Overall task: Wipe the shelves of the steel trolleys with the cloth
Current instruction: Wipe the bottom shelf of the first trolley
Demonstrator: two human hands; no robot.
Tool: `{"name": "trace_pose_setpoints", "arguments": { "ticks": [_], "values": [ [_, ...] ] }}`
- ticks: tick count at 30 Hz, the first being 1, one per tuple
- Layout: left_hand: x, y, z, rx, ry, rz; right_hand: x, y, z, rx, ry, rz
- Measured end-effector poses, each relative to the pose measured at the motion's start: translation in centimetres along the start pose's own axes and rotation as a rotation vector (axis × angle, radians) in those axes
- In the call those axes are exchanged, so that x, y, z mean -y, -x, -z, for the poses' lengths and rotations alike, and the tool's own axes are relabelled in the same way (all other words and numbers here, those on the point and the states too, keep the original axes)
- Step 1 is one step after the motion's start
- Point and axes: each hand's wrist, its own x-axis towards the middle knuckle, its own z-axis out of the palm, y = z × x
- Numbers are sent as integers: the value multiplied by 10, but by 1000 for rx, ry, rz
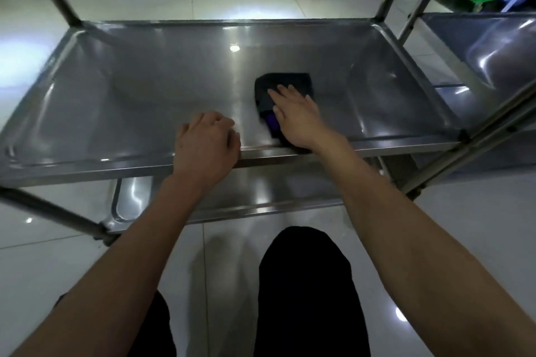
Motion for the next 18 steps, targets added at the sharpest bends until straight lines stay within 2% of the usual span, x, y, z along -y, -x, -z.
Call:
{"name": "trace_pose_setpoints", "arguments": {
  "ticks": [4,8,13,18],
  "values": [
    [20,6,5,27,-2,1,51,-17,-21,16,-13,123],
    [18,8,2,15,3,8,55,-21,-27,2,-48,142],
    [-5,2,-3,-22,12,-1,28,-15,-19,-25,-36,96],
    [-56,-13,-15,16,38,-92,-45,3,9,-61,-7,-39]
  ]
}}
